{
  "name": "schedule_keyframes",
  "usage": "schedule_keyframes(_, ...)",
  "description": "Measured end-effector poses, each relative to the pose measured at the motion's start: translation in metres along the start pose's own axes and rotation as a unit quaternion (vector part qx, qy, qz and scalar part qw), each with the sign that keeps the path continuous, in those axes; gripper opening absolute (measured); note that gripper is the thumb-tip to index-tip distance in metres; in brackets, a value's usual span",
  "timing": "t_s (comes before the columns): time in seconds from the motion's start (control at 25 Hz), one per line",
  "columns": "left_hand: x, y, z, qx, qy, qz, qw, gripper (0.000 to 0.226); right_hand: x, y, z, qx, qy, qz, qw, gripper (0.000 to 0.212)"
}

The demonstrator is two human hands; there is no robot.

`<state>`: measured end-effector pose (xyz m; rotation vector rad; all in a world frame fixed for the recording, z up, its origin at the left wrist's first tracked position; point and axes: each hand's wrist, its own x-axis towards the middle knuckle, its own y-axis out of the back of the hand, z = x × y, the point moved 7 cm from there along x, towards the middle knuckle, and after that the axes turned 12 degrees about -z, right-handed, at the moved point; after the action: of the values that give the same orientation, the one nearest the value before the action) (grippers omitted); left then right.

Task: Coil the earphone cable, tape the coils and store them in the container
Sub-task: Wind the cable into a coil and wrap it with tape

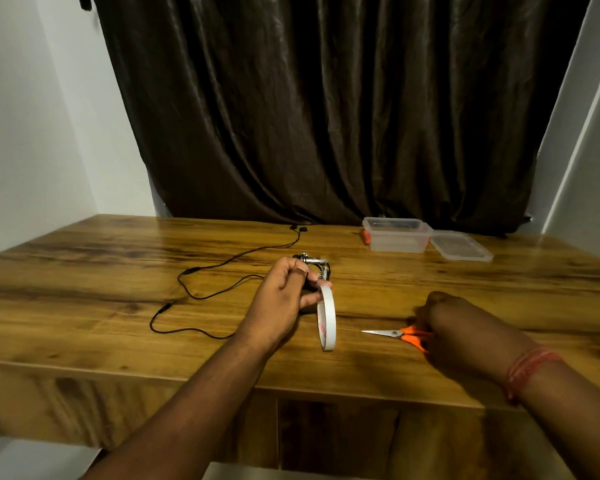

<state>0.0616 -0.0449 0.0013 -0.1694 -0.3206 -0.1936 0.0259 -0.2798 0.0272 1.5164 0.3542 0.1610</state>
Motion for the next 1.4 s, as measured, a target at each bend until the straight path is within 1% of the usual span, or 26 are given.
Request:
schedule_keyframes(0.04,0.000,0.001,0.000,0.001,-0.003,0.000,1.000,0.033,0.003,-0.001,0.001,-0.008,-0.005,-0.002,1.000,0.015)
schedule_keyframes(0.12,-0.001,0.002,0.002,0.015,-0.008,0.003,1.000,0.032,0.007,0.001,0.000,-0.003,-0.008,0.012,1.000,0.007)
schedule_keyframes(0.16,-0.001,0.002,0.003,0.023,-0.010,0.006,1.000,0.030,0.008,0.005,0.001,0.026,-0.005,0.032,0.999,0.005)
schedule_keyframes(0.2,-0.001,0.002,0.003,0.027,-0.012,0.007,1.000,0.028,0.008,0.007,0.003,0.075,-0.003,0.053,0.996,0.009)
schedule_keyframes(0.28,-0.002,0.001,0.004,0.030,-0.011,0.009,0.999,0.023,0.008,0.012,0.005,0.202,0.011,0.067,0.977,0.015)
schedule_keyframes(0.36,-0.002,0.001,0.005,0.034,-0.012,0.009,0.999,0.022,0.009,0.013,0.000,0.293,0.038,0.009,0.955,0.025)
schedule_keyframes(0.4,-0.002,0.001,0.005,0.038,-0.014,0.009,0.999,0.021,0.010,0.013,-0.006,0.305,0.054,-0.033,0.950,0.035)
schedule_keyframes(0.48,-0.002,0.000,0.007,0.047,-0.017,0.011,0.999,0.019,0.009,0.015,-0.016,0.292,0.082,-0.103,0.947,0.058)
schedule_keyframes(0.52,-0.003,-0.001,0.008,0.054,-0.019,0.012,0.998,0.018,0.011,0.016,-0.019,0.282,0.089,-0.125,0.947,0.067)
schedule_keyframes(0.6,-0.003,-0.002,0.010,0.072,-0.024,0.009,0.997,0.018,0.015,0.020,-0.023,0.270,0.103,-0.158,0.944,0.073)
schedule_keyframes(0.68,-0.004,-0.005,0.012,0.090,-0.037,0.005,0.995,0.019,0.018,0.022,-0.028,0.291,0.120,-0.195,0.929,0.069)
schedule_keyframes(0.8,-0.005,-0.009,0.016,0.123,-0.058,0.001,0.991,0.016,0.019,0.028,-0.040,0.306,0.142,-0.255,0.906,0.057)
schedule_keyframes(0.92,-0.005,-0.011,0.021,0.166,-0.063,0.004,0.984,0.013,0.021,0.033,-0.046,0.279,0.141,-0.290,0.904,0.066)
schedule_keyframes(1.04,-0.008,-0.013,0.024,0.189,-0.067,0.008,0.980,0.012,0.022,0.038,-0.049,0.265,0.135,-0.300,0.907,0.061)
schedule_keyframes(1.12,-0.010,-0.015,0.026,0.201,-0.076,0.006,0.977,0.013,0.023,0.041,-0.049,0.255,0.133,-0.298,0.910,0.069)
schedule_keyframes(1.2,-0.010,-0.015,0.027,0.202,-0.080,0.005,0.976,0.013,0.025,0.044,-0.049,0.249,0.135,-0.297,0.912,0.072)
schedule_keyframes(1.28,-0.010,-0.015,0.027,0.196,-0.081,0.003,0.977,0.012,0.025,0.045,-0.048,0.252,0.138,-0.298,0.910,0.066)
schedule_keyframes(1.4,-0.009,-0.015,0.025,0.197,-0.077,0.003,0.977,0.013,0.025,0.044,-0.047,0.257,0.142,-0.301,0.907,0.049)
